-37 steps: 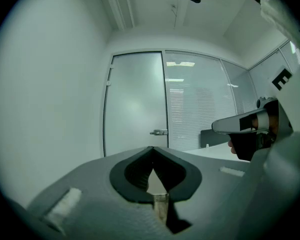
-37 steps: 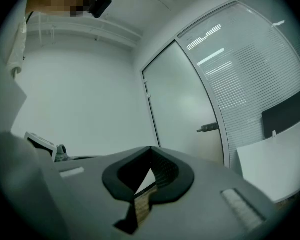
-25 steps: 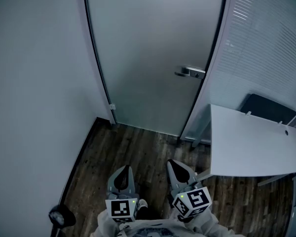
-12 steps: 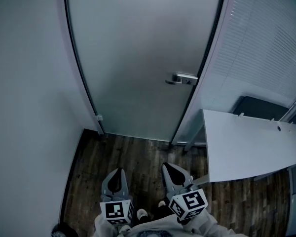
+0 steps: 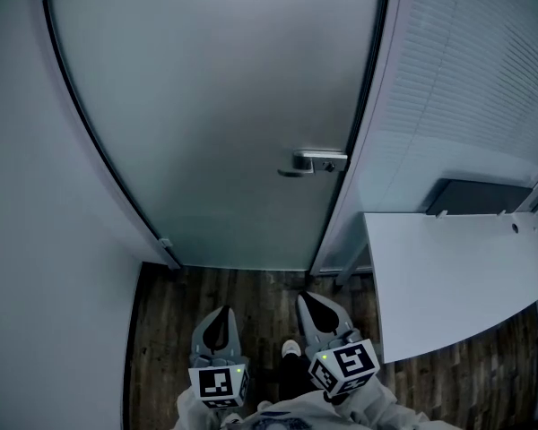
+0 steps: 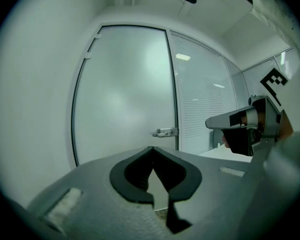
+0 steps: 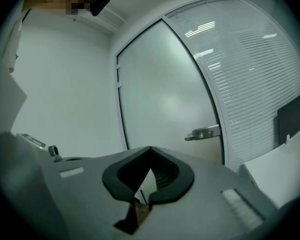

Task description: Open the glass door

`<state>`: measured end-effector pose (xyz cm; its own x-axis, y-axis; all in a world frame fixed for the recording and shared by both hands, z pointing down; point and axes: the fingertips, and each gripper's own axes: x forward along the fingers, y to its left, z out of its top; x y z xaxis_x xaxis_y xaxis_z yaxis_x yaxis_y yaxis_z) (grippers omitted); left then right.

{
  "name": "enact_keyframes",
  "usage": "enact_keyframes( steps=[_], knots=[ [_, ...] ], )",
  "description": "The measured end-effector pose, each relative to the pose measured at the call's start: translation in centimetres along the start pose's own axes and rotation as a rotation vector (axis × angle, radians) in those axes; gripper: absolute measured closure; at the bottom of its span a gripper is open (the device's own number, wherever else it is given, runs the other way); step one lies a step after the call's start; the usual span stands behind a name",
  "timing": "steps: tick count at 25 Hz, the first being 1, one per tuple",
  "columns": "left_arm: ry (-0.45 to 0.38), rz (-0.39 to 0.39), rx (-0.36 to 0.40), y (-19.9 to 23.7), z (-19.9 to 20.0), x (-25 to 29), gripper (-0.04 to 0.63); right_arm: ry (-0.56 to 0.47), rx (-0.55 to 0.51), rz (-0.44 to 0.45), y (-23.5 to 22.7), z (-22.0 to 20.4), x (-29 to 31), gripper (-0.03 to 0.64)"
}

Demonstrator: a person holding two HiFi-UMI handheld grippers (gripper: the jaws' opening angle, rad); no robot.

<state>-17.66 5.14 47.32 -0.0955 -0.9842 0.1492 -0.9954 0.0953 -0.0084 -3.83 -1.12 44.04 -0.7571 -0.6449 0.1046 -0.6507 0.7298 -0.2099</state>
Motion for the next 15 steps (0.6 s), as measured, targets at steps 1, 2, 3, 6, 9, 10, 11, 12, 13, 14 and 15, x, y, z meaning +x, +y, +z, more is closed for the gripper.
enact_keyframes(
  steps=[1, 2, 3, 6, 9, 10, 11, 12, 13, 14, 15],
  knots=[
    [0.004, 0.001, 0.005, 0.1, 0.3, 1.9, 0.591, -0.004, 0.001, 0.000, -1.1, 0.5, 1.3, 0.612],
    [0.004, -0.001, 0.010, 0.2, 0.7, 3.8, 0.591, -0.006, 0.002, -0.002, -2.3, 0.9, 2.6, 0.612],
    [0.003, -0.006, 0.014, 0.1, 1.1, 5.7, 0.591, -0.006, 0.003, -0.006, -3.6, 1.3, 3.7, 0.612],
    [-0.003, -0.027, 0.030, -0.4, 2.1, 10.7, 0.591, 0.003, 0.011, -0.016, -6.9, 2.1, 6.6, 0.612],
    [-0.004, -0.039, 0.046, -1.1, 3.3, 14.7, 0.591, 0.002, 0.018, -0.027, -9.8, 3.2, 8.8, 0.612],
    [0.000, -0.044, 0.049, -1.3, 3.9, 15.7, 0.591, -0.001, 0.024, -0.032, -10.5, 3.9, 9.4, 0.612],
    [0.007, -0.049, 0.051, -1.6, 4.6, 16.5, 0.591, -0.002, 0.030, -0.035, -11.1, 4.7, 9.7, 0.612],
    [0.014, -0.054, 0.056, -1.9, 5.4, 17.2, 0.591, -0.002, 0.035, -0.037, -11.7, 5.4, 10.0, 0.612],
    [0.016, -0.059, 0.063, -2.2, 5.8, 17.9, 0.591, -0.002, 0.038, -0.041, -12.3, 6.0, 10.2, 0.612],
    [0.015, -0.065, 0.072, -2.6, 5.9, 18.8, 0.591, -0.004, 0.039, -0.048, -13.1, 6.1, 10.6, 0.612],
    [0.012, -0.071, 0.085, -2.9, 5.6, 19.8, 0.591, -0.007, 0.039, -0.058, -14.1, 5.9, 10.9, 0.612]
  ],
)
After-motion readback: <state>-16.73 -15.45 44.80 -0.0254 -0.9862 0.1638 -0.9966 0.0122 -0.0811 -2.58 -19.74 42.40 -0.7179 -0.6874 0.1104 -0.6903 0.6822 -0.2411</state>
